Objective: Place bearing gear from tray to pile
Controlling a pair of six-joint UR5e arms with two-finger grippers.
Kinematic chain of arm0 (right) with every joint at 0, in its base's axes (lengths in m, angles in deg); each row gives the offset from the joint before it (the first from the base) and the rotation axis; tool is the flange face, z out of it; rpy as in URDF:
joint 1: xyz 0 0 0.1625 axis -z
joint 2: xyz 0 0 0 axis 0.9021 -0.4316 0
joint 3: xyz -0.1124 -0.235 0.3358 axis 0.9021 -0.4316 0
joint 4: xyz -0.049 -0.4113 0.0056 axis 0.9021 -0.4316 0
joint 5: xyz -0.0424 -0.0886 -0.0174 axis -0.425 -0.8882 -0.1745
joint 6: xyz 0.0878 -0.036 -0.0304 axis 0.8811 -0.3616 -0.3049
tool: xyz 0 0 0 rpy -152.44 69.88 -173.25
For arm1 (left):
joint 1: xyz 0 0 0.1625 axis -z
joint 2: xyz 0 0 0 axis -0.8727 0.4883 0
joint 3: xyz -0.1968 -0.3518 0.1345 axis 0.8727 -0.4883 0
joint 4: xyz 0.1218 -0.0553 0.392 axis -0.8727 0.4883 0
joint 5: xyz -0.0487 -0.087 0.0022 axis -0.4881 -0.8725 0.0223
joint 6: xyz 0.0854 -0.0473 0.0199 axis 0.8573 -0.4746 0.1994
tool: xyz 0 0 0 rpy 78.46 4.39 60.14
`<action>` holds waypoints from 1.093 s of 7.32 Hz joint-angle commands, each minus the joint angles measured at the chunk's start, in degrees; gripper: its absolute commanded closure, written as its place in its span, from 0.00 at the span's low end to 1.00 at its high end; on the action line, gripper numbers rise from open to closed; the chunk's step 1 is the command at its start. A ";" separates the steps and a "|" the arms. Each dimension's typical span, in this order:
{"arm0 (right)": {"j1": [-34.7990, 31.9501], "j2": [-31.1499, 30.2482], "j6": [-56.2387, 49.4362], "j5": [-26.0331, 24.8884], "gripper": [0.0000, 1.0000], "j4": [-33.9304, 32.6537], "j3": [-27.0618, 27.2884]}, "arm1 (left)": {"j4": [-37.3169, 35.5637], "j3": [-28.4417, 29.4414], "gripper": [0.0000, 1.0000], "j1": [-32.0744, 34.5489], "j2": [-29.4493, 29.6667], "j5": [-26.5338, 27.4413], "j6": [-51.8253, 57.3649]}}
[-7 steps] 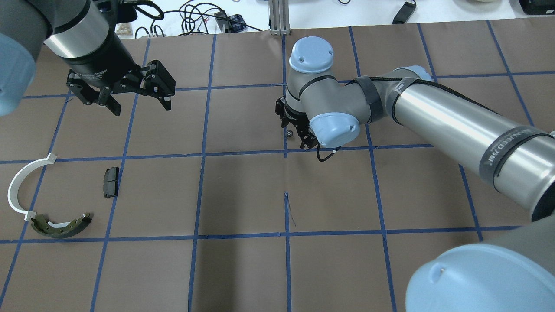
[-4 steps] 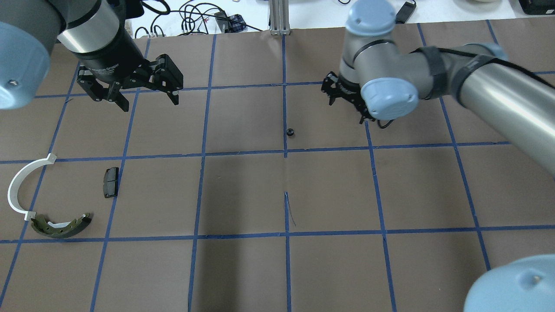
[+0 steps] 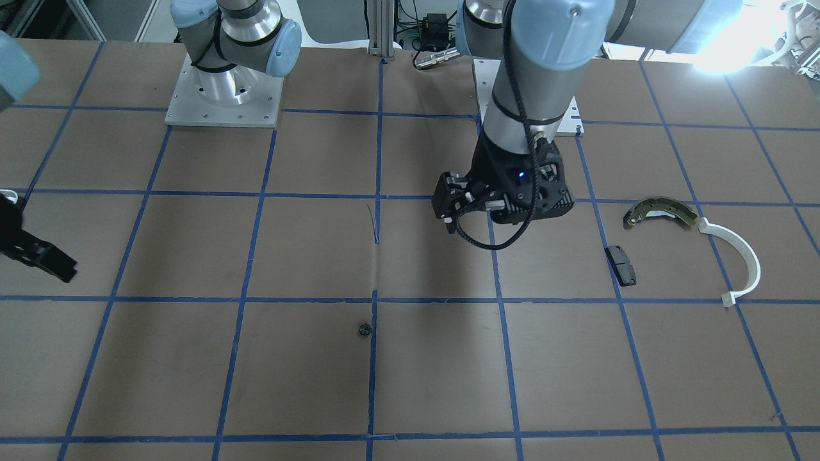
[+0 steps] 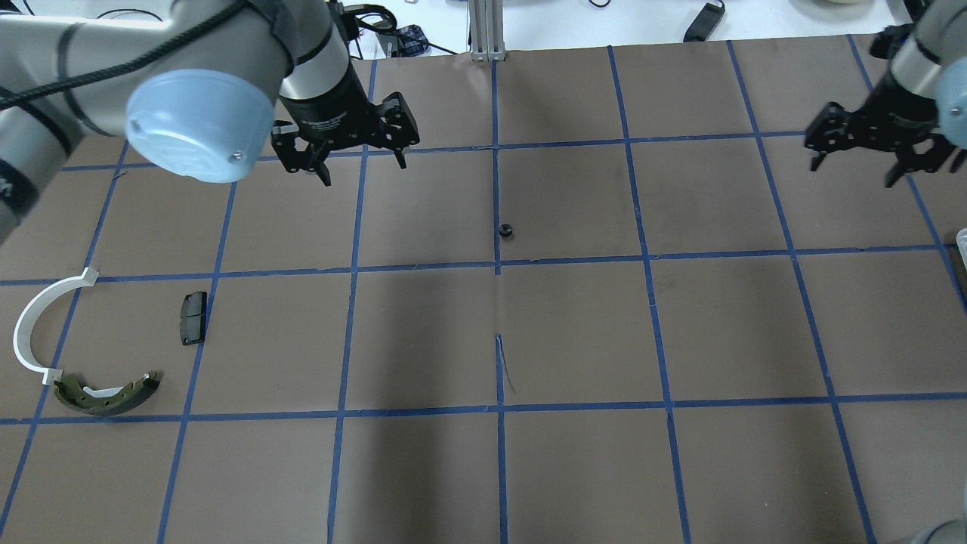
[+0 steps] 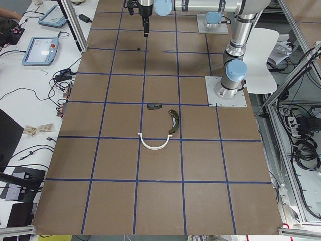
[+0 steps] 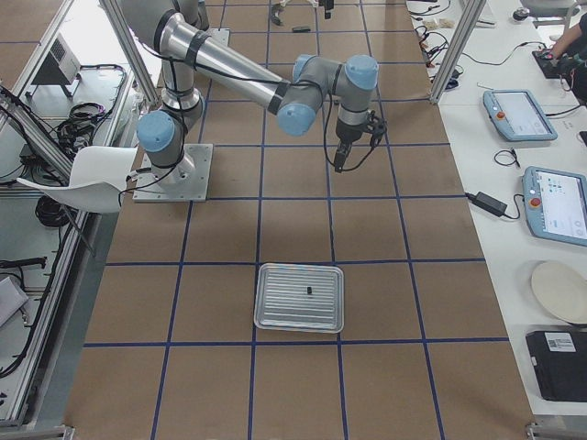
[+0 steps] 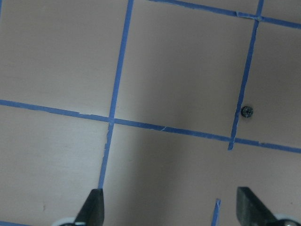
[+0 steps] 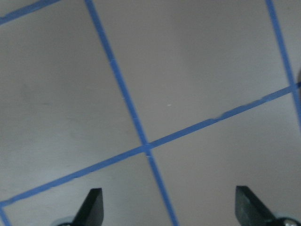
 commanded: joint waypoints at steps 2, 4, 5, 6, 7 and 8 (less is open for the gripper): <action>16.89 5.54 -25.00 -1.58 0.00 -9.85 -0.07 | -8.01 3.57 0.00 6.59 11.70 -0.03 -12.61; 21.22 11.78 -32.59 -0.44 0.00 -18.23 -0.50 | -10.98 6.30 0.00 8.53 18.38 -0.03 -17.71; 22.11 13.72 -33.23 0.34 0.00 -19.82 -0.33 | -14.74 7.10 0.00 9.49 21.99 -0.03 -21.13; 23.16 15.22 -33.50 0.53 0.03 -21.06 -0.24 | -15.91 7.45 0.00 10.02 24.02 0.14 -22.90; 24.39 17.06 -33.42 0.96 0.06 -21.68 -0.24 | -16.01 8.41 0.00 10.20 26.22 0.06 -23.35; 24.75 17.26 -33.59 0.45 0.08 -21.69 0.19 | -16.27 8.68 0.00 11.16 27.98 0.14 -23.36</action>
